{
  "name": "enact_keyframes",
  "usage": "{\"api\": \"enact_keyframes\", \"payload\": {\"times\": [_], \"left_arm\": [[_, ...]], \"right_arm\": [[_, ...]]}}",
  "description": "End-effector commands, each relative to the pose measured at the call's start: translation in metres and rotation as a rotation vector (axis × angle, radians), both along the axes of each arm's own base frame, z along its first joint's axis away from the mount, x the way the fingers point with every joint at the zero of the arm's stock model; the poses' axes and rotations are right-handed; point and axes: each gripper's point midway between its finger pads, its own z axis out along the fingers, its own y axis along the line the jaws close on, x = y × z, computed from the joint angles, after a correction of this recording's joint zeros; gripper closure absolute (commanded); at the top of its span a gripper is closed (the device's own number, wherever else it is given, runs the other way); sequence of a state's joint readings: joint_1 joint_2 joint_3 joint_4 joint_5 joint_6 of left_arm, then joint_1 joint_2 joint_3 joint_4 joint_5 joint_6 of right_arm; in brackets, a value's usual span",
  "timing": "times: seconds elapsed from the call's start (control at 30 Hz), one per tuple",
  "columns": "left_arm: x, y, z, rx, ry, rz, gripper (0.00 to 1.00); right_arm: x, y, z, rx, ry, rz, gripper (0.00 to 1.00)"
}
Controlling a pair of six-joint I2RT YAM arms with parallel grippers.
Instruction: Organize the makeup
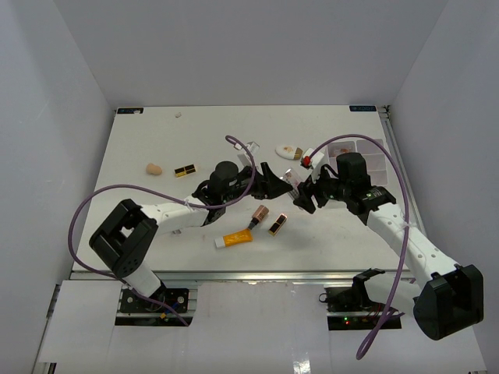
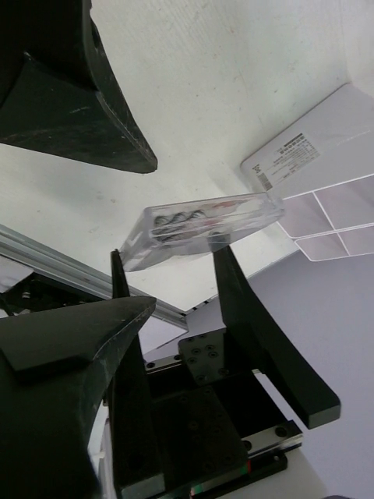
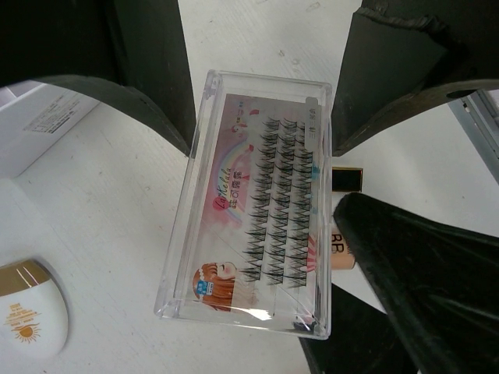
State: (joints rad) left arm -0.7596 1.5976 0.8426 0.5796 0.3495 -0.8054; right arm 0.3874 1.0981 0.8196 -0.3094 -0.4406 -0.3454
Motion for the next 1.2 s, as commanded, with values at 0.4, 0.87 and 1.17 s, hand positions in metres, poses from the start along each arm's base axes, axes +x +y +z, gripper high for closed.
{"api": "enact_keyframes", "payload": {"times": [0.4, 0.87, 1.17], "left_arm": [[0.001, -0.027, 0.019, -0.059, -0.021, -0.07, 0.75], [-0.013, -0.002, 0.027, 0.114, -0.189, -0.114, 0.84], [-0.05, 0.031, 0.032, 0.245, -0.43, -0.298, 0.83]], "right_arm": [[0.004, 0.006, 0.018, 0.05, -0.061, 0.006, 0.79], [-0.035, 0.004, 0.026, -0.022, -0.206, 0.275, 0.03], [-0.085, 0.017, 0.034, 0.031, -0.248, 0.641, 0.05]]}}
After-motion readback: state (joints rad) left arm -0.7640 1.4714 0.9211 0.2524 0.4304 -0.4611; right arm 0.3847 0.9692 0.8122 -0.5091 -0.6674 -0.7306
